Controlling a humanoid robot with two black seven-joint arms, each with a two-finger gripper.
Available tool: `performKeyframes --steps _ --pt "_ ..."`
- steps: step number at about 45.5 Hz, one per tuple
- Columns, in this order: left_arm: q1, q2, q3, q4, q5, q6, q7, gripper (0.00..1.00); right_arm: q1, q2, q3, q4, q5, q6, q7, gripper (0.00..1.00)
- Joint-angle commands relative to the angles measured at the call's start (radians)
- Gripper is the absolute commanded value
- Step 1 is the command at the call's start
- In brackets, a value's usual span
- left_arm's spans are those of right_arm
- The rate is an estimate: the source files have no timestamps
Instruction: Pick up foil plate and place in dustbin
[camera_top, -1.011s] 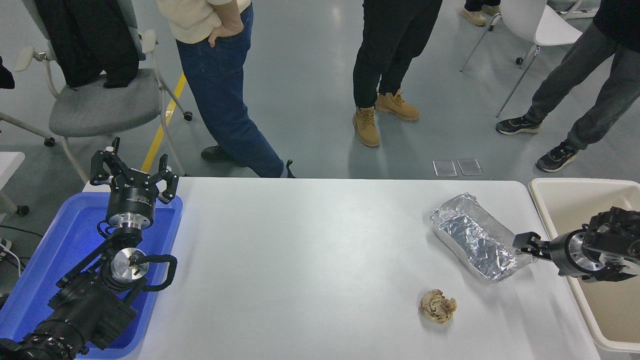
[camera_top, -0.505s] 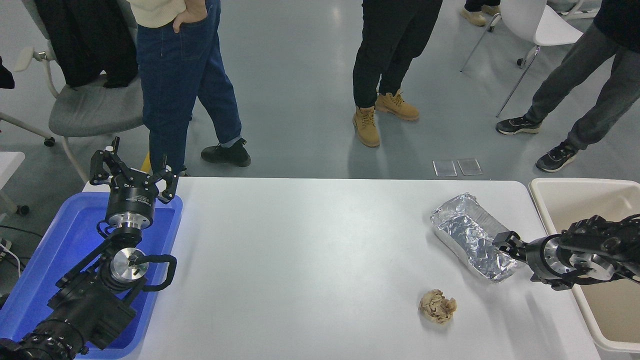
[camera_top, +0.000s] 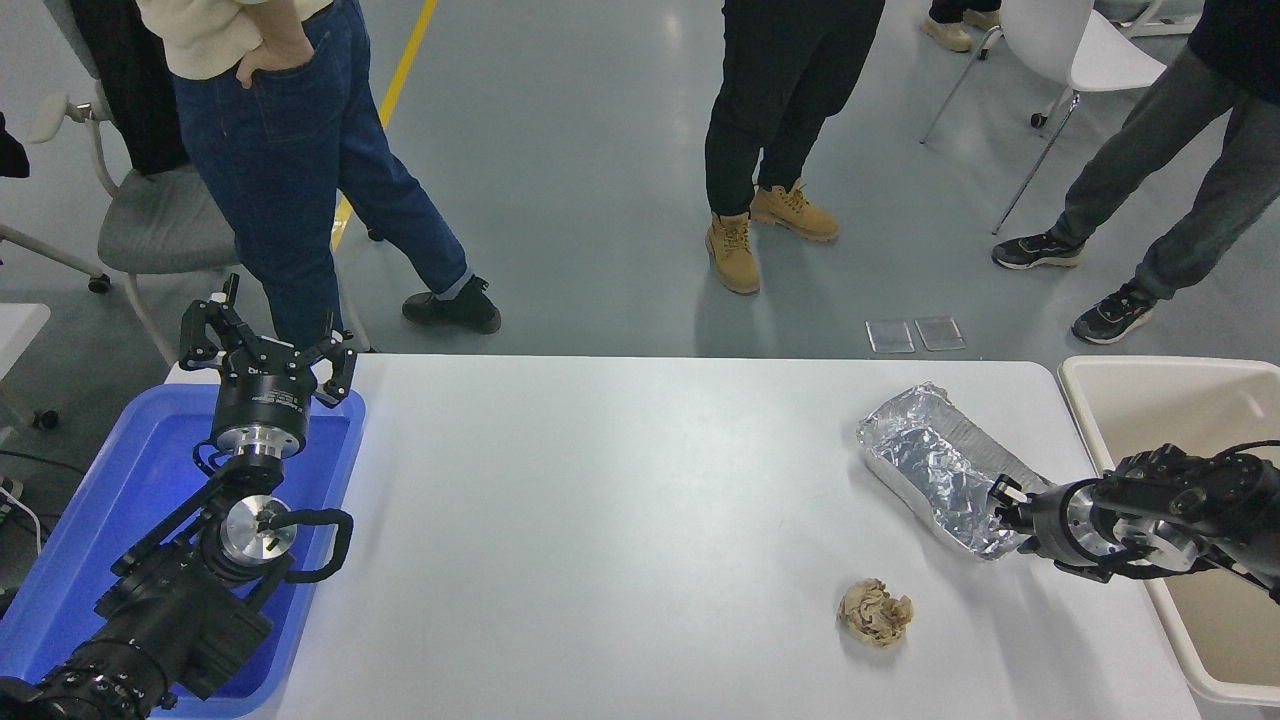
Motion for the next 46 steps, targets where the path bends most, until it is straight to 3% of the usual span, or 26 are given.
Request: performKeyframes --steps 1,13,19,32,46 --pt "0.0 0.0 0.0 0.0 0.0 0.0 0.0 0.99 -0.009 0.017 0.008 -0.01 -0.004 0.0 0.002 0.0" --pt "0.0 0.0 0.0 0.0 0.0 0.0 0.0 0.99 0.049 0.0 -0.002 0.015 -0.004 0.006 0.005 0.0" --pt "0.0 0.0 0.0 0.0 0.0 0.0 0.0 0.99 0.15 -0.066 -0.03 0.111 -0.026 0.007 0.005 0.0" --pt "-0.001 0.0 0.002 0.0 0.0 0.0 0.003 0.99 0.622 -0.238 -0.336 0.476 -0.086 0.024 0.013 0.0" --pt "-0.001 0.0 0.002 0.0 0.0 0.0 0.004 0.99 1.081 -0.22 -0.622 0.668 -0.12 0.099 0.011 0.0"
